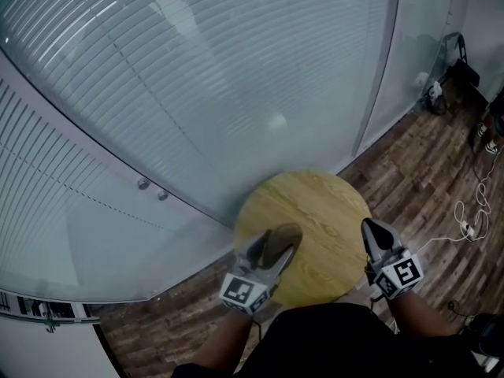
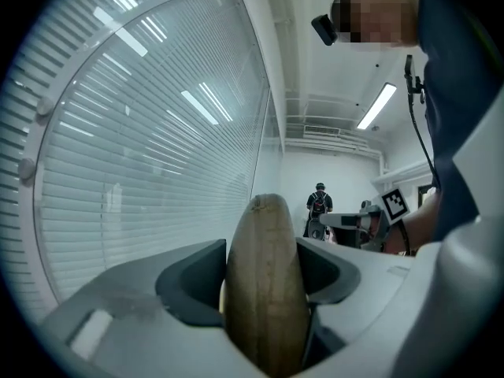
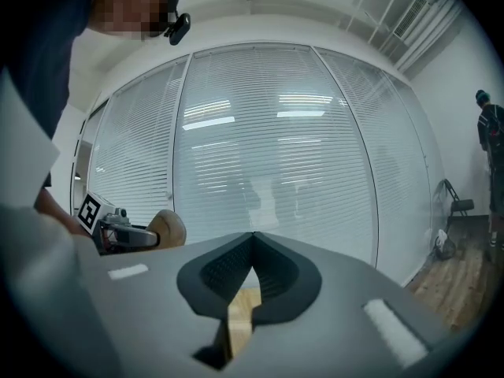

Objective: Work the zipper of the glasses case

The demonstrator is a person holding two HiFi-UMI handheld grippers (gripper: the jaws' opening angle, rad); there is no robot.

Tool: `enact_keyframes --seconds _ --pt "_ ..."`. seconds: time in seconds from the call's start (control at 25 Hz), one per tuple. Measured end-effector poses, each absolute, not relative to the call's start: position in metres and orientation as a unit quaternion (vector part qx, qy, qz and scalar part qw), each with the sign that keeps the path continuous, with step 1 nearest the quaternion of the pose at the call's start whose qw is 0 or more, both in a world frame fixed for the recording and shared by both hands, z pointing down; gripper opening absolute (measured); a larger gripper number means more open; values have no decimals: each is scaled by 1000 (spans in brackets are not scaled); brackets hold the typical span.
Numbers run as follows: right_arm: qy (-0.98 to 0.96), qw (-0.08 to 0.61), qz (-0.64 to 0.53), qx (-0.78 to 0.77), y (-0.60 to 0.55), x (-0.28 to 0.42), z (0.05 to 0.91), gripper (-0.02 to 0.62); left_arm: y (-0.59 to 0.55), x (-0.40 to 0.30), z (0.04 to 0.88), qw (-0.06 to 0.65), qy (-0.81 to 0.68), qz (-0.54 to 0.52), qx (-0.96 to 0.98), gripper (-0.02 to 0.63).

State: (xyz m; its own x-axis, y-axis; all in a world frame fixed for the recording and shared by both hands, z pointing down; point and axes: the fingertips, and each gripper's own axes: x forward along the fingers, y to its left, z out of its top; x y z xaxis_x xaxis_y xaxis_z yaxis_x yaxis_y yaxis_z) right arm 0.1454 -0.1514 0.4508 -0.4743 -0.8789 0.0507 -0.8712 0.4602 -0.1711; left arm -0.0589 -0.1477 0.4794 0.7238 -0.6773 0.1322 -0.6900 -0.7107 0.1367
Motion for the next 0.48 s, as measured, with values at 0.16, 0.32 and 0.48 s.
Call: enact_keyframes --seconds 0.16,0.32,0.48 --pt "853 26 -91 -514 -145 152 449 7 -149 -58 472 93 -354 42 930 282" --pt "849 37 -96 -518 -147 145 443 6 -151 -70 465 92 -351 45 931 282" --pt "840 63 -113 -527 -148 147 441 6 -151 -70 465 89 -346 48 933 282"
